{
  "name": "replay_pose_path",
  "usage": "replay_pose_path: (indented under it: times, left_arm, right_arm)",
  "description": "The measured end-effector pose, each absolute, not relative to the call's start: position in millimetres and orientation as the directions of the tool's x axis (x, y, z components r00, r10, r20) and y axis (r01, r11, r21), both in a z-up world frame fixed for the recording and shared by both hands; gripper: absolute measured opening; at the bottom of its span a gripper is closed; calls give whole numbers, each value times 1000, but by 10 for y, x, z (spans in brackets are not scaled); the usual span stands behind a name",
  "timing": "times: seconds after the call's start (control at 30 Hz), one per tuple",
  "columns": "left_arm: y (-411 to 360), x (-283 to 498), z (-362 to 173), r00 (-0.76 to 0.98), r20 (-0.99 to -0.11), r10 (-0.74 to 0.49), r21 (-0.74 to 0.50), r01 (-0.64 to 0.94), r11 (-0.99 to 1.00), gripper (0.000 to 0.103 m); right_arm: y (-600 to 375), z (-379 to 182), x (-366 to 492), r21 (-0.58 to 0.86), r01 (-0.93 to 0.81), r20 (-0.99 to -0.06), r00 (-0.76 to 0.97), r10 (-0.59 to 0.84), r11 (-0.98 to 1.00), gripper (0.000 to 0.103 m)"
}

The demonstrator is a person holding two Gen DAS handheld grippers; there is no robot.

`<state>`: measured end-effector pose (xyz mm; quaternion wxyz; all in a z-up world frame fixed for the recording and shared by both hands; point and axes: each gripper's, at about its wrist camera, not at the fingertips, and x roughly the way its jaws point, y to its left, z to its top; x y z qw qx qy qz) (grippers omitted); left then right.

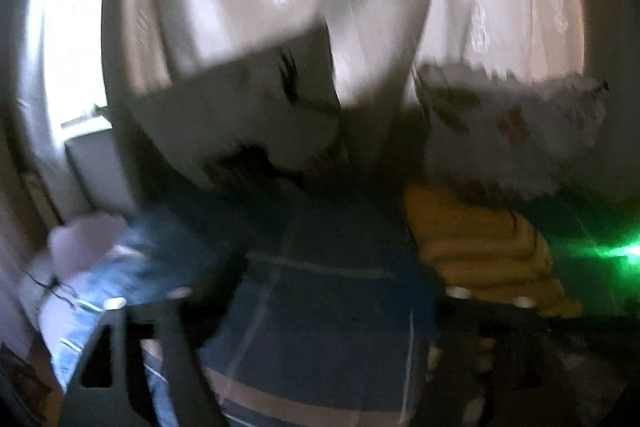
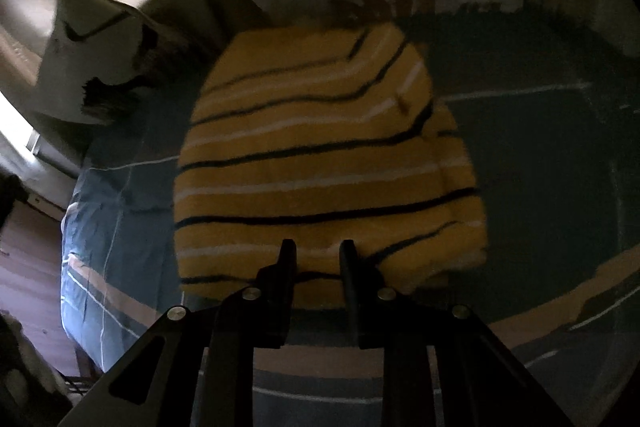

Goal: Fold small clothes

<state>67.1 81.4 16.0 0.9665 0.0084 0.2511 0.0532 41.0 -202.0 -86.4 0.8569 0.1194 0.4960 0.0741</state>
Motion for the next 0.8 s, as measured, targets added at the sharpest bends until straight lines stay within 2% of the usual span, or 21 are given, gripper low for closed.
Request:
replay_pose_path:
  times: [0.07,0.1,0.27,0.43,0.6,0.8]
  left_arm:
    - [753,522,297,895,-418,158,59,-146,987,100]
    - [701,435,379,902,-387,191,66,-179,982,103]
    - [509,355,454,881,-400,253,93,-236,967,103]
    - [346,346,308,826,-545,143,11,-164,986,103]
    - [123,288,50,746,-659,93,9,-116,993,103]
    - [-89,173,-149,686,-726,47,-2,-70,998,103]
  right_arm:
    - [-2044,-744,347,264,-30,-815,528,239,964,30]
    - [-2184,-683,306,257,-33,-810,537,234,966,36]
    - [-2424,-594,168,258,-45,-801,549,240,965,39]
    - [-2610,-608,33,237,-51,-801,555,224,970,45]
    - [-2698,-655,-65,188,-47,-808,560,182,981,50]
    - [-2673,-683,-139,75,-51,-805,586,91,996,52]
